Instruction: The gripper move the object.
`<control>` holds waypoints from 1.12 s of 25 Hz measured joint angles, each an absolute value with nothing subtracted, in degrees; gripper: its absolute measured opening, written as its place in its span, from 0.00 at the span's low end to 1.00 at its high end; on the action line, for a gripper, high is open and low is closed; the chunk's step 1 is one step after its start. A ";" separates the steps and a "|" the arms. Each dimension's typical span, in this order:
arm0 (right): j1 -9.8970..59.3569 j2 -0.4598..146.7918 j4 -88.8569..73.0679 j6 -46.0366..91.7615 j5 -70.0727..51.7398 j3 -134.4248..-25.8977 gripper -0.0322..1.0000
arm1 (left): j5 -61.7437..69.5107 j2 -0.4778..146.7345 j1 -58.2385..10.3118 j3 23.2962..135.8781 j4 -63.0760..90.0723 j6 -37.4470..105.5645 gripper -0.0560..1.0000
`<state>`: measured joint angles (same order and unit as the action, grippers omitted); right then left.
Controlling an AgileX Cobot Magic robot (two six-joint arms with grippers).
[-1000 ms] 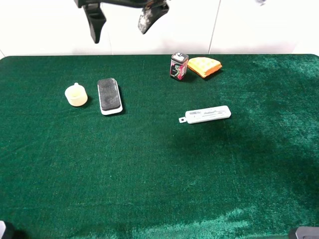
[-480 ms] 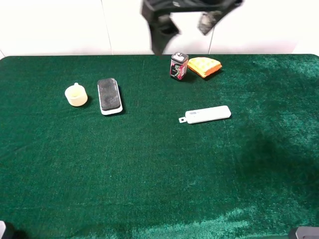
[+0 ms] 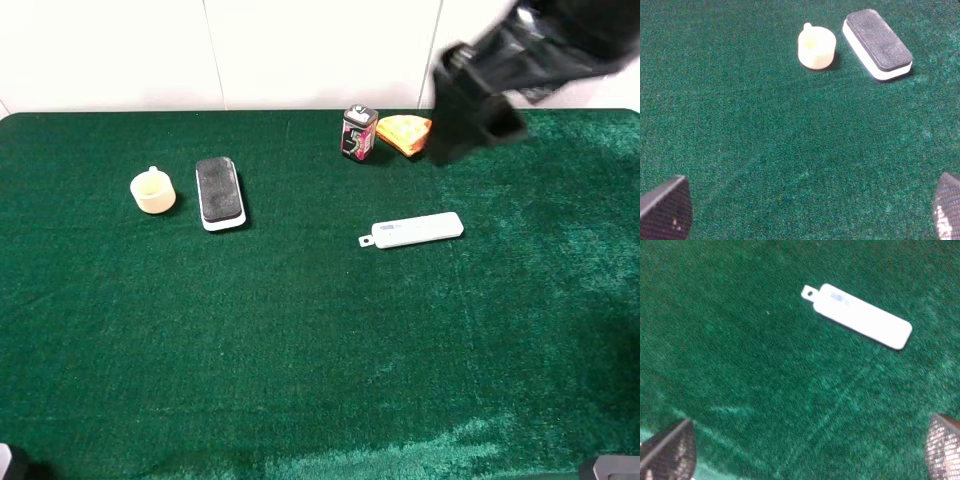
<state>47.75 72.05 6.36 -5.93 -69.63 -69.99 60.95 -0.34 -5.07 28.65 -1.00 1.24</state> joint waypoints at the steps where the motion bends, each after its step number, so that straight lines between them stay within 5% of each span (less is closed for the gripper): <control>1: 47.31 70.60 6.51 -6.05 -69.63 -68.48 0.70 | 60.95 -0.34 -5.07 28.65 -1.00 1.24 0.98; 18: 12.37 31.03 6.63 -6.59 -62.32 -42.39 0.70 | 60.95 -0.34 -5.07 28.65 -1.00 1.24 0.98; 28: 2.74 7.64 6.14 -6.73 -61.76 -33.02 0.70 | 60.95 -0.34 -5.07 28.65 -1.00 1.24 0.98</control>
<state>2.74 7.64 6.14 -6.73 -61.76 -33.02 60.95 -0.34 -5.07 28.65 -1.00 1.24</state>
